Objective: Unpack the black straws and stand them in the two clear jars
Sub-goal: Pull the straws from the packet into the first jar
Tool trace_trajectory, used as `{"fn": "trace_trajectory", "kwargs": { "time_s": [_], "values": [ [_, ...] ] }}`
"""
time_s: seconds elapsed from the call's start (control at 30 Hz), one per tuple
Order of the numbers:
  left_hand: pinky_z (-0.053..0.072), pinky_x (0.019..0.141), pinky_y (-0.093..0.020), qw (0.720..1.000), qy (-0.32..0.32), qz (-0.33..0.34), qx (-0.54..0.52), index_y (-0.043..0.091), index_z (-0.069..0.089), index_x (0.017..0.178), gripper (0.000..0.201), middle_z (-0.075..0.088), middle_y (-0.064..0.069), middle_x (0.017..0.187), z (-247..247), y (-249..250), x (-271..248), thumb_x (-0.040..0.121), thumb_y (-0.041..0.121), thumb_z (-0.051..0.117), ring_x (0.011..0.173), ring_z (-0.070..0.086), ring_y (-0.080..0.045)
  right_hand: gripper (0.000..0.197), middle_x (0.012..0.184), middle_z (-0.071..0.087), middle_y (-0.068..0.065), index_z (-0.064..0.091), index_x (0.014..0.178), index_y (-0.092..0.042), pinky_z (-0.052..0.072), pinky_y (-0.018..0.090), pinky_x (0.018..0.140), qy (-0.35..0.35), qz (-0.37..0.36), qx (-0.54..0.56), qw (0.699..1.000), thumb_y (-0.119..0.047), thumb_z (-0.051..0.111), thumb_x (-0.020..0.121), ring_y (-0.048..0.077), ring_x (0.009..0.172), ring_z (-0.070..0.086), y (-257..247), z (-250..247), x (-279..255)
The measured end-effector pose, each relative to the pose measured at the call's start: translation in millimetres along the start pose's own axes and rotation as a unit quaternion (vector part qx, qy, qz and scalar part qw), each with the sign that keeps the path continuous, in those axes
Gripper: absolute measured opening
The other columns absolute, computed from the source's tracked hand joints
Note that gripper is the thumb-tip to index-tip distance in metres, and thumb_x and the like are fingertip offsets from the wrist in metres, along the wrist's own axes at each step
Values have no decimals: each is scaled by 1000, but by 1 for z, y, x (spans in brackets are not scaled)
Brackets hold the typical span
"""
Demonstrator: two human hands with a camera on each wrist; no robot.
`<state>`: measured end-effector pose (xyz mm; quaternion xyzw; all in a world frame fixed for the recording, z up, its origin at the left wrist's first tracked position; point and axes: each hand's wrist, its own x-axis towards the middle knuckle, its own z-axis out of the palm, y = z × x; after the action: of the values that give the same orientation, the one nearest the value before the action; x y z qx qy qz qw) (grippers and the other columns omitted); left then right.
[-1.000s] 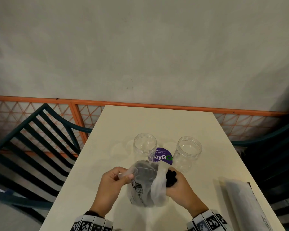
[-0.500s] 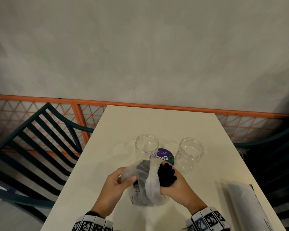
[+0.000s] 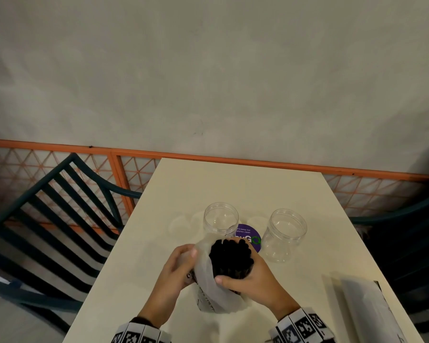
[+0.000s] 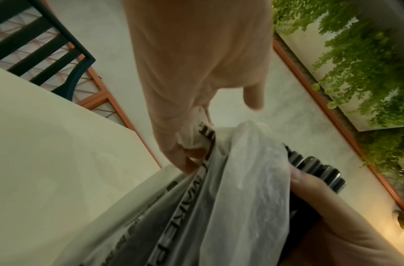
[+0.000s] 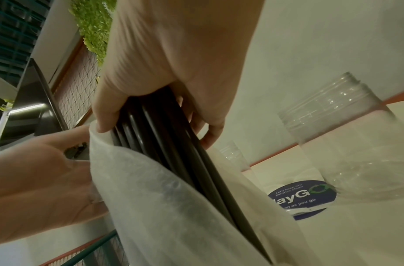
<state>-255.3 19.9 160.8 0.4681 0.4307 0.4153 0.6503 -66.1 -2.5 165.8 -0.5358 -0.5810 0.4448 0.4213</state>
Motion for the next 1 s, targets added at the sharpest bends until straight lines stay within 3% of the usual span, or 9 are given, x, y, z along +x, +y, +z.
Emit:
{"fn": "trace_trajectory", "kwargs": {
  "time_s": [0.13,0.33,0.47,0.53,0.63,0.73,0.8,0.93,1.0],
  "values": [
    [51,66,-26,999,37,-2,18,-1,55,80,36,59,-7,71,0,-2,3,85,34,50,66,57,-13,66,111,61,-22,48,110,-42,44,5,86,4,4,-7,1000,-19,86,62,-11,108,53,1,3,3],
    [31,59,-30,993,100,-49,-47,7,42,65,31,34,-8,63,-7,-15,9,95,16,38,58,33,-17,87,133,35,-16,35,114,-54,34,20,107,-28,41,-67,997,-36,91,50,-3,123,39,17,5,4],
    [45,66,-35,994,99,-50,-25,16,49,104,20,58,-16,84,-10,-20,10,96,9,33,75,53,-28,90,119,42,-26,37,117,-43,36,8,101,-113,57,-95,987,-21,92,50,-27,111,38,27,-2,3],
    [52,76,-39,995,81,-51,-35,39,41,120,43,63,-13,103,-10,-16,10,96,5,28,94,61,-32,110,125,39,-29,26,133,-41,32,22,110,-157,93,-129,975,-36,92,46,-16,120,38,37,-4,3],
    [51,85,-38,997,57,-40,-38,30,51,116,45,57,-12,122,-11,-10,7,95,-1,25,106,59,-27,106,135,38,-15,18,135,-38,33,30,110,-183,143,-147,962,-39,86,53,7,130,36,50,-6,5],
    [47,86,-38,998,43,-20,-38,24,55,113,32,54,-14,124,-18,-10,5,94,7,36,104,56,-22,78,134,43,-5,33,119,-42,39,33,108,-165,121,-93,974,-38,83,60,8,127,43,56,-13,5],
    [49,80,-34,997,44,-16,-59,25,54,115,28,56,-8,123,-26,-9,4,88,17,52,104,58,-20,80,135,45,-7,36,125,-33,43,25,102,-145,117,-24,982,-42,82,61,0,124,47,53,-20,2],
    [58,75,-25,997,36,-2,-71,29,57,113,85,67,-2,113,-37,-10,6,36,44,88,101,66,-17,81,133,48,-10,37,131,-33,41,16,98,-116,84,-14,990,-61,71,63,-6,121,47,38,-30,-6],
    [57,81,-27,998,57,23,-32,29,58,112,84,68,-2,111,-32,-10,6,36,48,87,103,65,-16,62,125,51,-14,39,124,-44,37,8,95,-82,54,-69,993,-63,63,70,-10,115,46,31,-30,-8]
  ]
}}
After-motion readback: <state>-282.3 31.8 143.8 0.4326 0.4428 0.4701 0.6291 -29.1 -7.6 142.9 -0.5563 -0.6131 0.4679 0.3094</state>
